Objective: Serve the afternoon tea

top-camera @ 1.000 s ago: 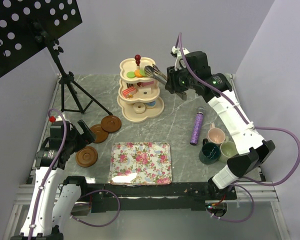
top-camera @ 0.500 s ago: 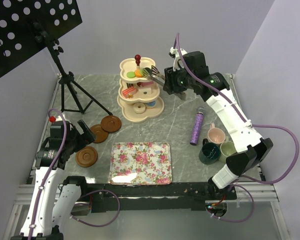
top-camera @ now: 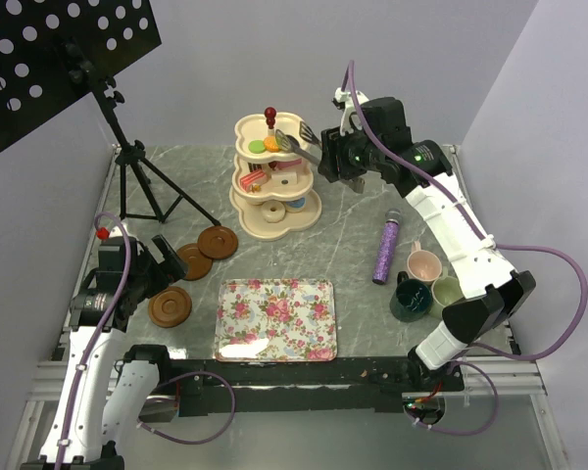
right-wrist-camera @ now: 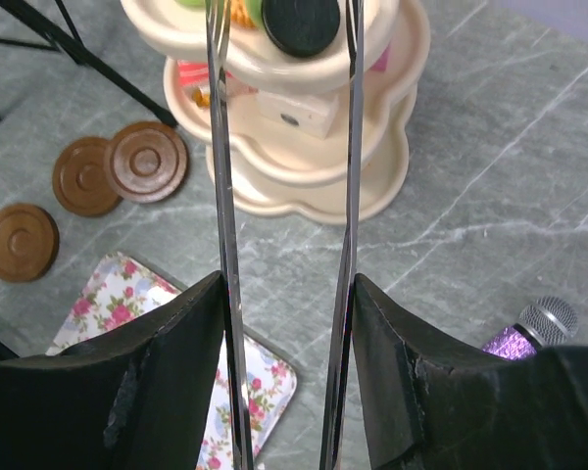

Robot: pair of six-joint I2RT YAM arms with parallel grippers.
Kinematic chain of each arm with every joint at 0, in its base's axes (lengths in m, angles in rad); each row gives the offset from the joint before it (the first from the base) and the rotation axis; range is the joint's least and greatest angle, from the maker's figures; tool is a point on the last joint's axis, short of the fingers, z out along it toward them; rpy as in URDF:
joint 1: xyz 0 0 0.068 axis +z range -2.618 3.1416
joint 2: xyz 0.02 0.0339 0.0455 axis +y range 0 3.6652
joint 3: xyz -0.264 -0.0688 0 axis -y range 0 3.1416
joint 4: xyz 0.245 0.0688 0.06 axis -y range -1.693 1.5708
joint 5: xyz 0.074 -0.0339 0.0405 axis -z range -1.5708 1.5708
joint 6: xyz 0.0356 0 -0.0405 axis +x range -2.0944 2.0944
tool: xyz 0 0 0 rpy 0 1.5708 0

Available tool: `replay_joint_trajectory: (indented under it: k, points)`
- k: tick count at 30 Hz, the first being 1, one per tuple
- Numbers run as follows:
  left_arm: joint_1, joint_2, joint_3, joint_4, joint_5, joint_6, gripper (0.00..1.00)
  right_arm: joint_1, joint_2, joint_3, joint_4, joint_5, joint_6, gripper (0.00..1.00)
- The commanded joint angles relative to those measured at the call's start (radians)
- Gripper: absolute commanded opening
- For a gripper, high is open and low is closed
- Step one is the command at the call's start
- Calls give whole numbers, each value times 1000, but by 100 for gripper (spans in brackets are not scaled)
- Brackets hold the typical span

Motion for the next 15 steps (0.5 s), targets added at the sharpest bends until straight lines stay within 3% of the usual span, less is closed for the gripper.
replay_joint_trajectory:
  k: [1, 8, 15]
  points:
    - [4, 5, 9, 14, -7, -6, 100, -9, -52, 94, 49, 4, 19, 59]
    - [3, 14, 9, 17, -7, 0, 100, -8, -249, -60, 105, -42, 39, 59]
    - [4, 20, 8, 18, -7, 5, 100, 40, -545, -493, 168, -203, -6, 57]
